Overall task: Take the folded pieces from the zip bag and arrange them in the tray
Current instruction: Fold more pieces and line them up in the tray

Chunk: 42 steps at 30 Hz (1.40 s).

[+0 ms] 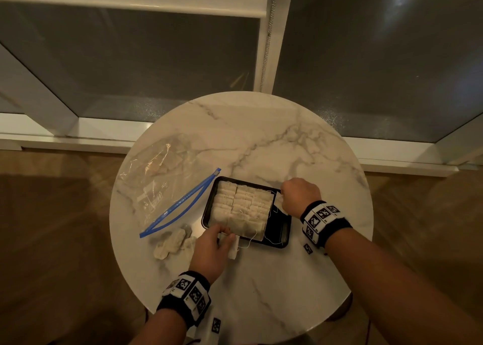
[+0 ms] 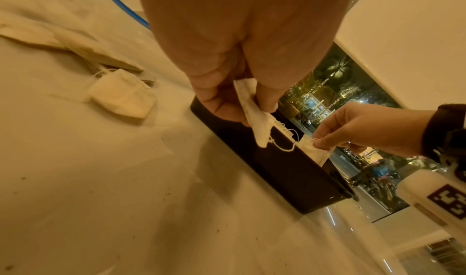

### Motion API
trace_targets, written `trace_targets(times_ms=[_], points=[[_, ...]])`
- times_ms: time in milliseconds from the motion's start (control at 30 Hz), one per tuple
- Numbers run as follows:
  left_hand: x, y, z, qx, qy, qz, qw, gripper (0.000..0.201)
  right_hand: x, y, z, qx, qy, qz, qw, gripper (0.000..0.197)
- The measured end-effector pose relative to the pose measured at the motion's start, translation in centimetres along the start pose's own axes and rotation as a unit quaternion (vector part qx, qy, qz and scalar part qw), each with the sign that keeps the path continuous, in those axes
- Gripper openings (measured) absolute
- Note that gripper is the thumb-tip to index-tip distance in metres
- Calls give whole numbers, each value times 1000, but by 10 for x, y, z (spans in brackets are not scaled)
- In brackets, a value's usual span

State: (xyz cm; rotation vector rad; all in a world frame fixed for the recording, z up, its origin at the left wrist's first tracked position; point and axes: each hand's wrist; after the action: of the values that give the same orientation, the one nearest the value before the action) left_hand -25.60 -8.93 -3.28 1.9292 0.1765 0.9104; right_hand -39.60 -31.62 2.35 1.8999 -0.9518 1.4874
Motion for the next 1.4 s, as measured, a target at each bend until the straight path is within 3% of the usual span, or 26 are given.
trace_targets(times_ms=[133,433,933,1067,1267,1400], points=[[0,0,1,1,-2,-5,1000,3,-4,-3,1,14,6,-14,1000,12],[1,-1,3,0,-3,3,1000,4,-37,10,6,9,117,48,992,18],[3,3,5,8,-11,7,1000,4,-38,12,13,21,86,113,990,19],[4,5,4,-3,-1,10,1000,7,-42,12,13,37,127,112,985,15],[12,15,-1,-48,20,41,998,10,-37,13,-5,45,264,185,945,14],[16,26,-8,-55,37,17,998,11,-32,8,-44,-20,326,283,902,17]])
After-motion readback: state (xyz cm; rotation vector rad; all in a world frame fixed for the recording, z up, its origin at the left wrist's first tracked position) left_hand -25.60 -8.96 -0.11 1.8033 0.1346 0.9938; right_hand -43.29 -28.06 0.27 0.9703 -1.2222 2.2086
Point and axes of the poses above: each hand's wrist, its own z-axis towards the middle knuckle, its own x-axis out of the back of the hand, y = z × x, and after that the axes turned 9 degrees about y, right-handed
